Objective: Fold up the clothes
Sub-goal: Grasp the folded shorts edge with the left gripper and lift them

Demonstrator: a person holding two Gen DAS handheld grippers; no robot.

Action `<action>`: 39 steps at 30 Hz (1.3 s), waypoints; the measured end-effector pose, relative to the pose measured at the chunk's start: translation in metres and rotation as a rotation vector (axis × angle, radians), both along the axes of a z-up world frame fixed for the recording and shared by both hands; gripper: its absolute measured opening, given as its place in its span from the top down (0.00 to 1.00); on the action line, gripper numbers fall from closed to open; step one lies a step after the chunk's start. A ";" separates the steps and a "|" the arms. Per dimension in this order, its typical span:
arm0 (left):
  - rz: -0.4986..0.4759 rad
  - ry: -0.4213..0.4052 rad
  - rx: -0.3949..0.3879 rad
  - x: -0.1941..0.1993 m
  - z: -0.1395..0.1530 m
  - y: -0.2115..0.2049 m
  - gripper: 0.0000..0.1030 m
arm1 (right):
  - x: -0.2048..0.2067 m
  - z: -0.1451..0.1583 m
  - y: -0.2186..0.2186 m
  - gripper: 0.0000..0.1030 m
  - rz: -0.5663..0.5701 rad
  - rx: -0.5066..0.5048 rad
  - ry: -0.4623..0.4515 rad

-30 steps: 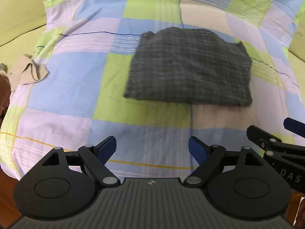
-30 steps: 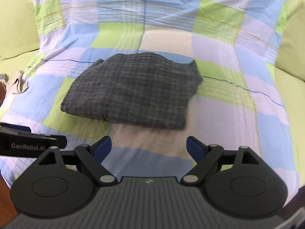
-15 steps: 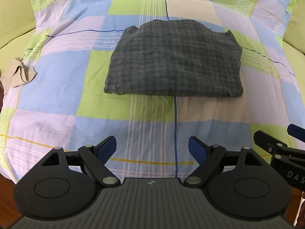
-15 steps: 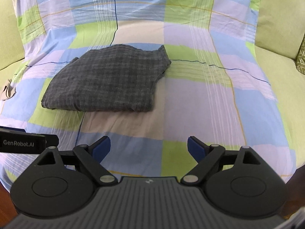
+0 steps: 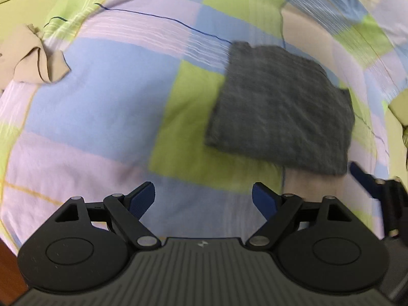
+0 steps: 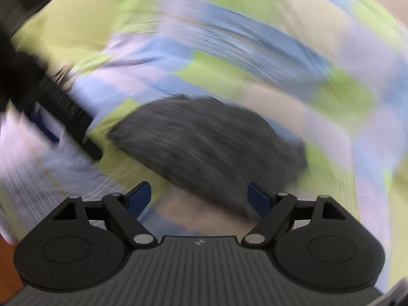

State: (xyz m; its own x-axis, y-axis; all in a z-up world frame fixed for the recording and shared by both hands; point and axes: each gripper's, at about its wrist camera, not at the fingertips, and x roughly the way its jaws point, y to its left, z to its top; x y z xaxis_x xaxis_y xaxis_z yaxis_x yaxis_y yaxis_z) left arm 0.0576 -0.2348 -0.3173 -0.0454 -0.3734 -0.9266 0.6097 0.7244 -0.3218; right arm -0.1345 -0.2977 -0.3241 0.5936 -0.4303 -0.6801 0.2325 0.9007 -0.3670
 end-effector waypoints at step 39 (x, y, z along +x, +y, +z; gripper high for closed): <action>0.089 0.558 -0.275 0.061 -0.084 -0.094 0.58 | -0.059 -0.015 -0.186 0.29 -0.539 0.659 -0.370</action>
